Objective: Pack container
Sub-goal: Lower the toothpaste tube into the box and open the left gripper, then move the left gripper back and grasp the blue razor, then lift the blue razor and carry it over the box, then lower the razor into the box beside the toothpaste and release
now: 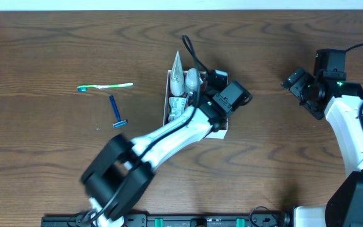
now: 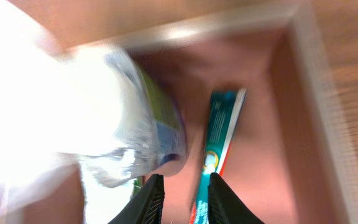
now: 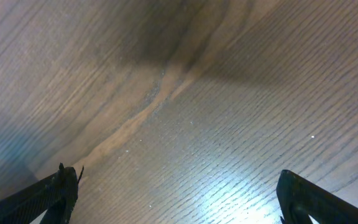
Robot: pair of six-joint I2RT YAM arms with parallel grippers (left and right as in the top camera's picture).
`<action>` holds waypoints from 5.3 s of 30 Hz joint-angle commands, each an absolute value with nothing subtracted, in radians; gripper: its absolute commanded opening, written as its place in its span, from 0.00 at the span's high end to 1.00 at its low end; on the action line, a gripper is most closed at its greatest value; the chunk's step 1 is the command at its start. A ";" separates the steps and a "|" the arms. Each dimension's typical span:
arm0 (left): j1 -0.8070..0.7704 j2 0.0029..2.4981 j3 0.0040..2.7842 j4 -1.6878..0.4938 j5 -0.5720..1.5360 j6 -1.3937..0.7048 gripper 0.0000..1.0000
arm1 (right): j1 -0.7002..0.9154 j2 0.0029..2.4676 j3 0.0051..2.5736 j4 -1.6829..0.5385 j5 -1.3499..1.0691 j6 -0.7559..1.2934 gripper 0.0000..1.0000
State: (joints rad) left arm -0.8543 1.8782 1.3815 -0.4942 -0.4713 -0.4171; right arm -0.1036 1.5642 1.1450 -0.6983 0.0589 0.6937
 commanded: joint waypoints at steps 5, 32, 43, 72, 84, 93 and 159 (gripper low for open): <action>-0.969 1.633 1.390 -0.539 -0.480 -0.270 0.75 | -0.108 1.571 1.149 -0.699 0.063 0.702 0.01; -0.118 1.625 1.340 -0.908 -0.162 -0.481 0.66 | -0.108 1.571 1.149 -0.699 0.063 0.702 0.01; -0.050 1.929 1.340 -0.896 -0.052 -0.377 0.66 | -0.108 1.571 1.149 -0.699 0.063 0.702 0.01; -0.049 2.059 1.338 -0.834 -0.052 -0.315 0.94 | -0.108 1.571 1.149 -0.699 0.063 0.702 0.01; -0.054 1.979 1.437 -0.992 -0.052 -0.272 0.94 | -0.108 1.571 1.149 -0.699 0.063 0.702 0.01; -0.166 1.630 1.502 -1.093 -0.052 -0.266 0.94 | -0.108 1.571 1.149 -0.699 0.063 0.702 0.01; -0.867 1.970 1.491 -0.506 -0.392 -0.556 0.94 | -0.108 1.571 1.149 -0.699 0.063 0.702 0.01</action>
State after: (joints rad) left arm -0.8665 1.9423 1.4944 -0.5117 -0.4103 -0.5491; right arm -0.1036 1.5642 1.1450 -0.6983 0.0589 0.6937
